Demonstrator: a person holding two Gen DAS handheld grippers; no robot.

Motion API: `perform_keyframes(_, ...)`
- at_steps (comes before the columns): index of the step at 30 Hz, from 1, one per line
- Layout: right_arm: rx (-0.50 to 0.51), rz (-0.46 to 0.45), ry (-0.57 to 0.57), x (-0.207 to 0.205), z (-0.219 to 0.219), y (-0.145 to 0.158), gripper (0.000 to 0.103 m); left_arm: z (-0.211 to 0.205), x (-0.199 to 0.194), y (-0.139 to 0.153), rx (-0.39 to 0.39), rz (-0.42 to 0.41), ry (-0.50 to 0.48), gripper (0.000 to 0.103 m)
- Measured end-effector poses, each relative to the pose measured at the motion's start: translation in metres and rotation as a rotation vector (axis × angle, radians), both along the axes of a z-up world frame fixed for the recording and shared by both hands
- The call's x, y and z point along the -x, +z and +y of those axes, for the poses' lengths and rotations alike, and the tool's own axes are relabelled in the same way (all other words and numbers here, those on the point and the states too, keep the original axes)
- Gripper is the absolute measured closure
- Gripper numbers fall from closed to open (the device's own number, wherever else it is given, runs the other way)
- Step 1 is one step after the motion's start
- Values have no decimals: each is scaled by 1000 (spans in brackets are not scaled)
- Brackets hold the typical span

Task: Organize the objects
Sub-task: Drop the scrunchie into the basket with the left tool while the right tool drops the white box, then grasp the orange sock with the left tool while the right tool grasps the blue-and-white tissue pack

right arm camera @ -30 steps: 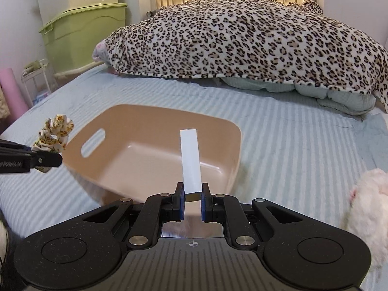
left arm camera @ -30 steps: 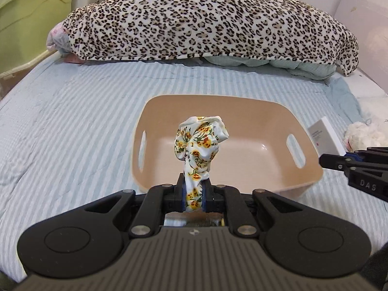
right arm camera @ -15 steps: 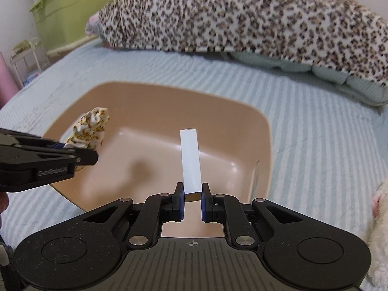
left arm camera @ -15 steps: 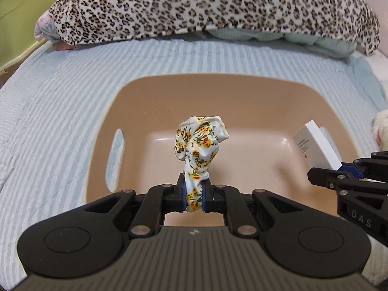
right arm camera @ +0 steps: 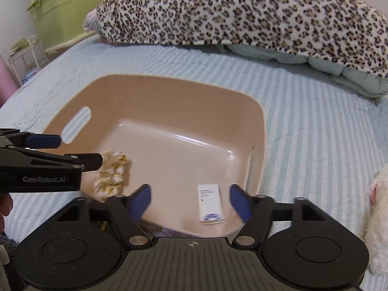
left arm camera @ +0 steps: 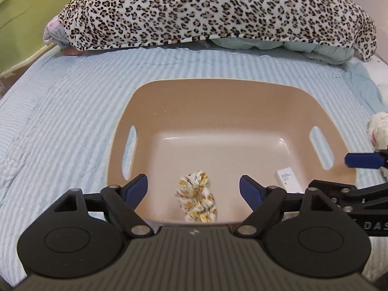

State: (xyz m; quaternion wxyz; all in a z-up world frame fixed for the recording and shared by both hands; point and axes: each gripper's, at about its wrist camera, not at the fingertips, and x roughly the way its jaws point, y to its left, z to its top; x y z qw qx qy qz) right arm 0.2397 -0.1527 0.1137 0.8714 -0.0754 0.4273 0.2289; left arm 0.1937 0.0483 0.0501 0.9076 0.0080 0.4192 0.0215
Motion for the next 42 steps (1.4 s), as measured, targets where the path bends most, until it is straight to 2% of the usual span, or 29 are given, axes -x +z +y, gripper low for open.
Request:
perform_keyframes(4,3,-30,-13,18,-9,16,0,1,16,12,-9,-13,3,18)
perform_keyframes(9,-12,-22,-26,39,-22,30,0,2,40,18,6,-17,6,15)
perform_keyframes(15,-1,23,-64,55,-38,25,0,2,68,12,15,-6,-6,13)
perform_keyframes(20,33,64,-80,70,-48,11,0,4,83,-8,48,42,-4,12)
perform_keyframes(26,23,107,-116,83,-63,-12,0,-1,96,-29,73,89,-16,12)
perform_keyframes(35,59,112,-122,103,-68,-34,0,-22,106,-54,104,128,-88,12)
perform_keyframes(42,63,118,-140,104,-70,-45,0,-37,97,-78,149,169,-129,12)
